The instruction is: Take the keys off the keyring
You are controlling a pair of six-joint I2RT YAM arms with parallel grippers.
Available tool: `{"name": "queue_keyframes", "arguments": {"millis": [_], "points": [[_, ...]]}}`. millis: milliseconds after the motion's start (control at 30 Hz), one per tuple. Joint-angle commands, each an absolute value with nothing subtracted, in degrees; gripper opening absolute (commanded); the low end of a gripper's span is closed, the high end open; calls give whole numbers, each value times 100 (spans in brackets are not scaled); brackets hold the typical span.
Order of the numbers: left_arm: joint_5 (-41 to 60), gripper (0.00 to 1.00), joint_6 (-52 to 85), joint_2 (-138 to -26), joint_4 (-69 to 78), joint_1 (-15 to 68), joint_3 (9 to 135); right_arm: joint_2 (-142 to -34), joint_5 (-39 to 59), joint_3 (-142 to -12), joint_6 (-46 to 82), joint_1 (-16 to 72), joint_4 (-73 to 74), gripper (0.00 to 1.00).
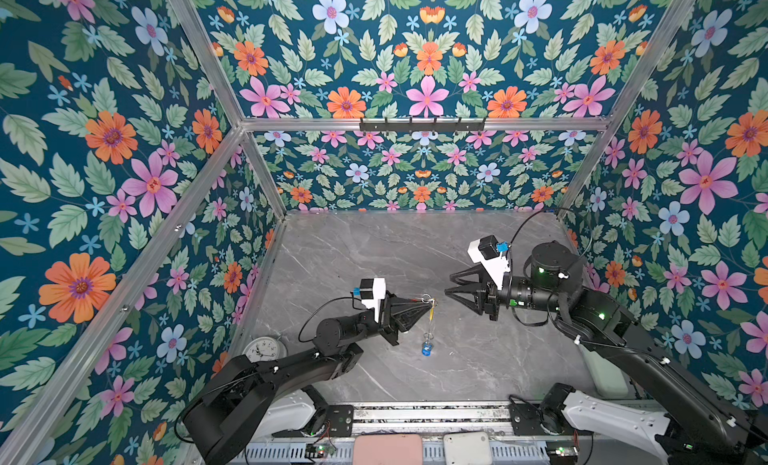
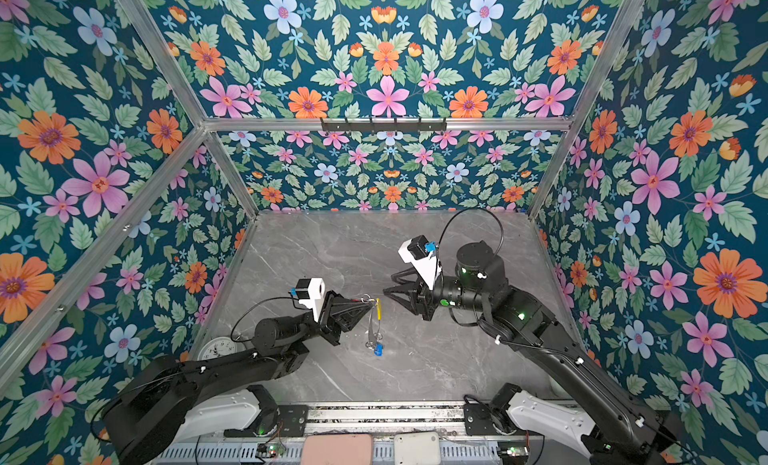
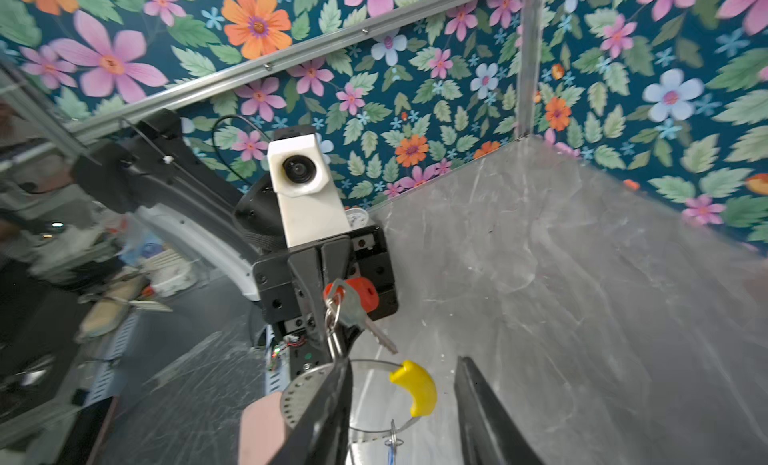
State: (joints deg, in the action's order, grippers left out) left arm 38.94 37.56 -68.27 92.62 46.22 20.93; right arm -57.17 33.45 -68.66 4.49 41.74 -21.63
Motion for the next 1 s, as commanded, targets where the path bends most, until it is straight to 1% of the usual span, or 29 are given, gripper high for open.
{"name": "queue_keyframes", "arguments": {"millis": [0,167,333,467,967], "points": [[3839,0,3829,-6761,9479,4615,2089,-5793,4677,-6761,778,4113,-1465,47],[3783,0,3847,-6651,9418,4618,2048,-6018,4785,-6698,817,4102,-1295,46],[3744,0,3832,-6585,9363,4619,2000,-6142,4983,-6671,901,4102,-1176,40],[3746,0,3823,-6596,9343,4614,2012,-6240,5096,-6697,958,4100,-1152,32],[3739,0,3814,-6650,9404,4615,1978,-6395,5175,-6766,1008,4113,-1217,24]]}}
